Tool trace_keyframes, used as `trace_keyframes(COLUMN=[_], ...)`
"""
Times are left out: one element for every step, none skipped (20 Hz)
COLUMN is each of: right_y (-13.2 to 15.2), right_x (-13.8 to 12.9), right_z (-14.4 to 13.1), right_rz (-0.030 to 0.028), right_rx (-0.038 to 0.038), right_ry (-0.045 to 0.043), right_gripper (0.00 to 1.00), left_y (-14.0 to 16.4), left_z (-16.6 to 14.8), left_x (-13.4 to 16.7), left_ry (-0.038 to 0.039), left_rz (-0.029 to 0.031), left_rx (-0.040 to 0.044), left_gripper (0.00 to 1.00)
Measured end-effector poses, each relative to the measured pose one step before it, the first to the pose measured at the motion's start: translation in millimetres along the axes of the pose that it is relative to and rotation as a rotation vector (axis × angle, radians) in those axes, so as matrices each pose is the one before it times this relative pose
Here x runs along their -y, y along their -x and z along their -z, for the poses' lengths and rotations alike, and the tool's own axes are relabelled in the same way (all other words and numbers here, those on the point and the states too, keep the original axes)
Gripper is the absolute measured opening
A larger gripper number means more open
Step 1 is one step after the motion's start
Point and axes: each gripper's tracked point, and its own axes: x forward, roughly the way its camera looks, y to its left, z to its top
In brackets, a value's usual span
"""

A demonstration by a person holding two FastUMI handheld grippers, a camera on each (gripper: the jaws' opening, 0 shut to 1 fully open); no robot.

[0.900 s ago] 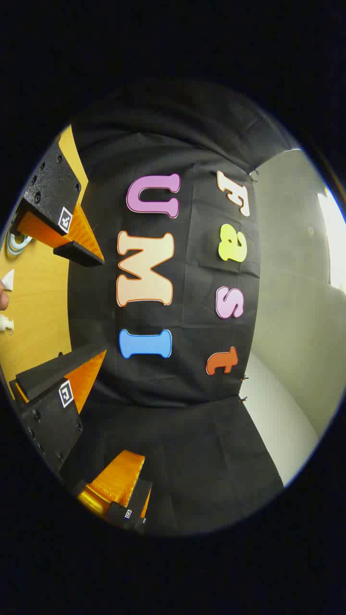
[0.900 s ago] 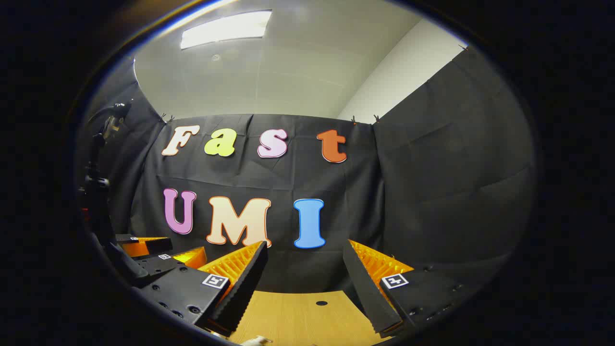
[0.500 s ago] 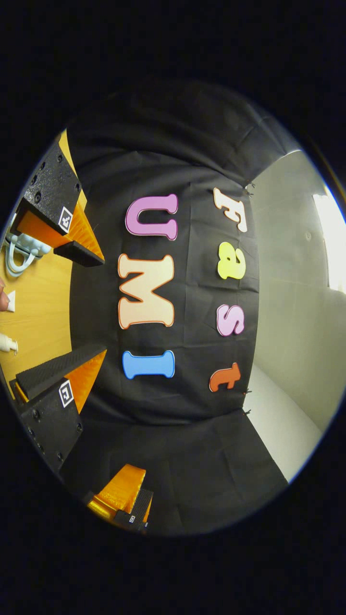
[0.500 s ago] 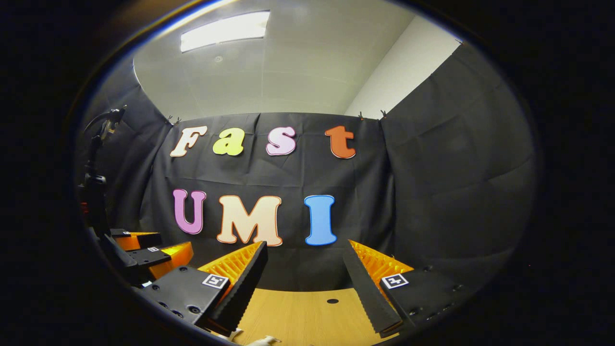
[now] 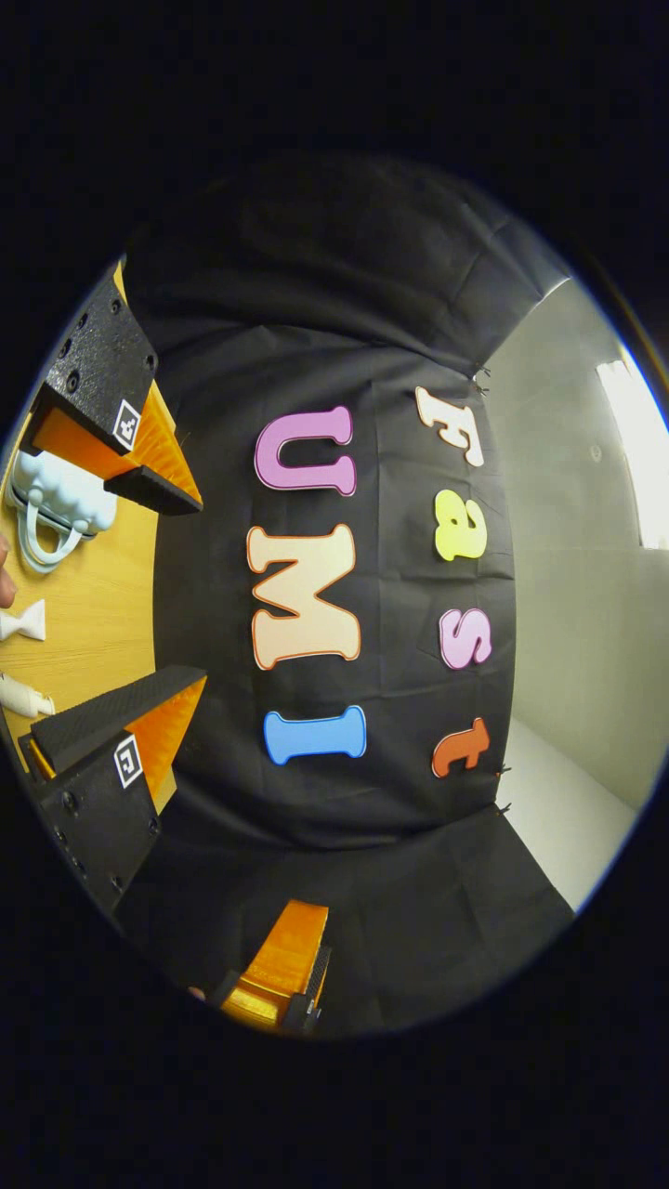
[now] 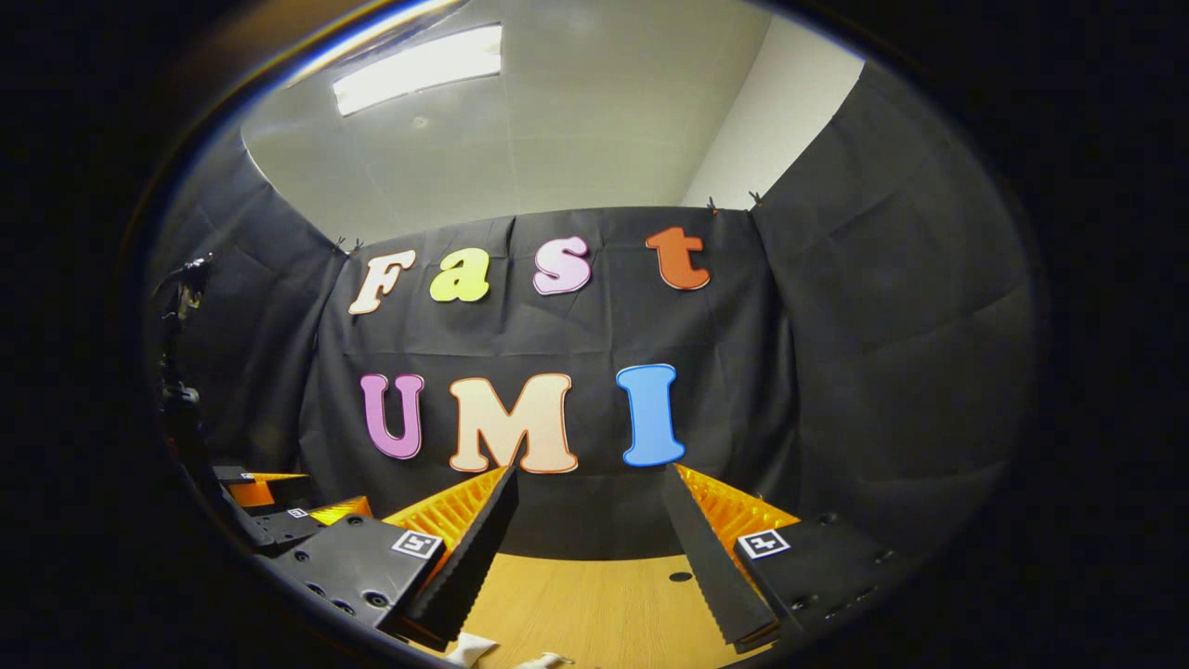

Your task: First open the suitcase, pack the skin care products into it, and then close the suitcase.

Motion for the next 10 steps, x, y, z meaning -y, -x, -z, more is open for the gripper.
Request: trace_keyframes(right_y=[-0.58,-0.73,0.65,0.60,-0.18,-0.29,-0.54,-1.17,0.95,-3.09], right_x=[1.20,1.97,1.16,-0.75,-0.60,1.11,2.02,-1.47,-6.01,-5.40], right_z=[4.68,3.22,4.49,3.78,5.19,3.57,4.32,3.98,5.91,3.23], right_rz=[0.00080,0.00356,0.00115,-0.00491,-0.00434,0.00070,0.00265,-0.00112,-0.01240,-0.00830], right_rx=[-0.01223,-0.01032,-0.00952,-0.01152,-0.01033,-0.01117,-0.01193,-0.01921,-0.01322,0.00073], right_ry=[-0.00299,-0.00580,-0.00804,-0.00602,0.00013,0.00560,0.00354,-0.00281,-0.00160,0.00753], right_gripper=[0.99,1.00,1.00,1.00,1.00,0.99,0.99,0.99,0.99,1.00], left_y=[-0.18,-0.32,-1.37,-2.09,-2.51,-2.27,-4.48,-3.88,-5.39,-4.86], left_z=[6.49,7.13,7.42,9.02,9.49,11.50,8.89,13.54,10.32,7.48], left_x=[-0.36,-0.60,0.75,0.56,0.29,-0.18,1.29,1.53,-3.24,-2.61], left_ry=[0.00076,-0.00303,-0.00515,-0.00764,-0.01100,-0.00912,-0.00730,-0.01034,-0.00339,0.00469], left_rz=[-0.00449,-0.00321,0.00300,0.00267,0.00475,0.00521,0.01241,0.01178,0.00590,0.00411], left_rx=[-0.01763,-0.01861,-0.01837,-0.02101,-0.02803,-0.02643,-0.02359,-0.03542,-0.01914,-0.01111], left_gripper=[0.95,0.95,0.95,0.95,0.95,0.95,0.95,0.95,0.95,0.95])
